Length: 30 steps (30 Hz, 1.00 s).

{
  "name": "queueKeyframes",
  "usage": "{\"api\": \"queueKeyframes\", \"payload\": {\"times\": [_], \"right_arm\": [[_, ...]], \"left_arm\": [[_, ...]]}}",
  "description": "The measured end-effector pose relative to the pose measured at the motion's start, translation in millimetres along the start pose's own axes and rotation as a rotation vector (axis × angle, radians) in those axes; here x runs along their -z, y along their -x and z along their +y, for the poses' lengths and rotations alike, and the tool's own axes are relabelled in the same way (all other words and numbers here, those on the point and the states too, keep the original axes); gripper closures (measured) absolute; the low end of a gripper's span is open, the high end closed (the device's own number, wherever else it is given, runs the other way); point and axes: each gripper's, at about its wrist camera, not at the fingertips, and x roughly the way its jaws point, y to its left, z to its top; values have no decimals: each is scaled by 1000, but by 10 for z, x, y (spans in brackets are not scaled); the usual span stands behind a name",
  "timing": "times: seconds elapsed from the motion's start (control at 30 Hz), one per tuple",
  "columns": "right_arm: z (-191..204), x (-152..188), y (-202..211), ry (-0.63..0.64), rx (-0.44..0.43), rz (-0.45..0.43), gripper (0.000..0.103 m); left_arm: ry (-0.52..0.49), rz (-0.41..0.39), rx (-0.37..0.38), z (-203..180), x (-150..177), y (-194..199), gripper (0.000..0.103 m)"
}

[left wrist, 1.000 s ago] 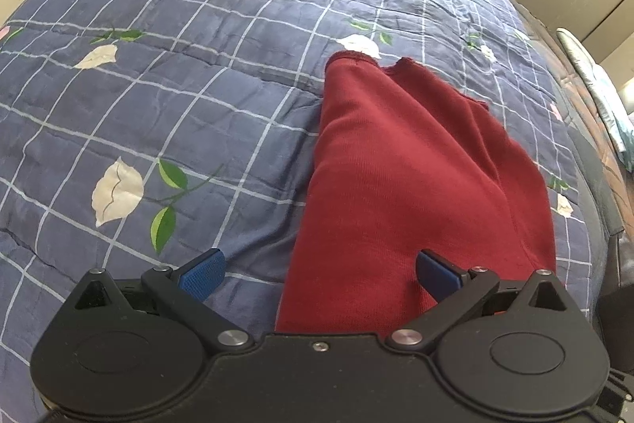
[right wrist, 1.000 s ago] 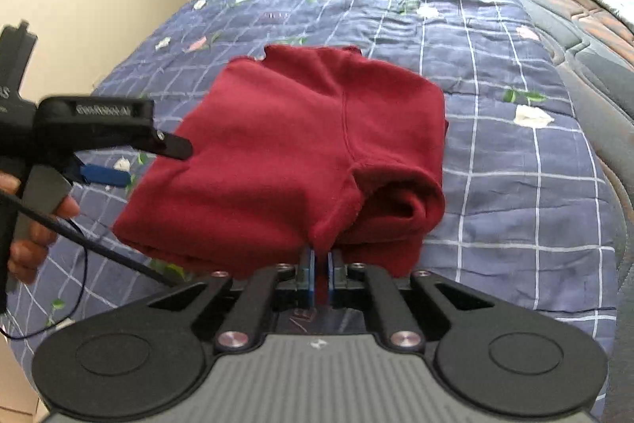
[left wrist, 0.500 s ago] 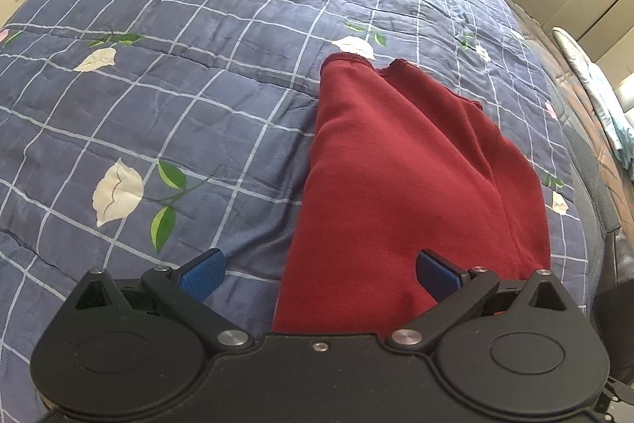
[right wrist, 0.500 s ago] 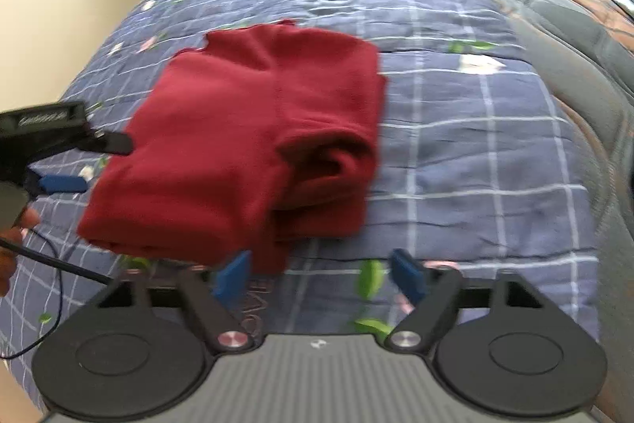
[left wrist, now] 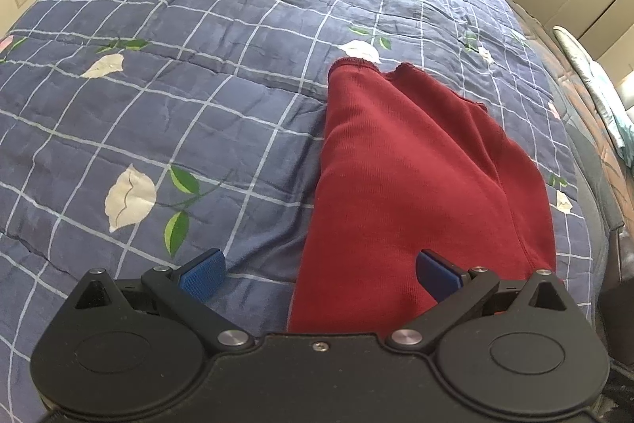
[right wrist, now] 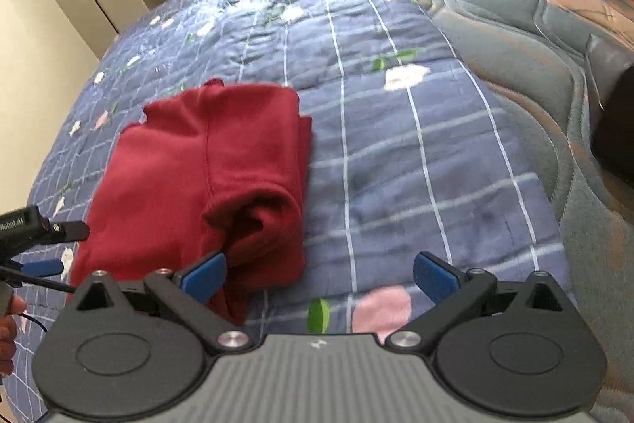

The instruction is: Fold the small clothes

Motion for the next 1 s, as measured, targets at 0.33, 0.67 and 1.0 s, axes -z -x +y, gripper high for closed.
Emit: {"api": "queueKeyframes", "payload": {"times": [0.33,0.67,1.0], "right_arm": [[35,-570,-436,-129,-82,-106,0],[-177,-608,-908,-282,-229,-33,0],[-437,-453,-1110,-398,-340,-24,0]], "left_arm": [[-33,-21,-29,-8,-206,-113,1],[-40,-36,0,-103,-400,-346,1],[50,7,32,-44,-320,-605,1]]}}
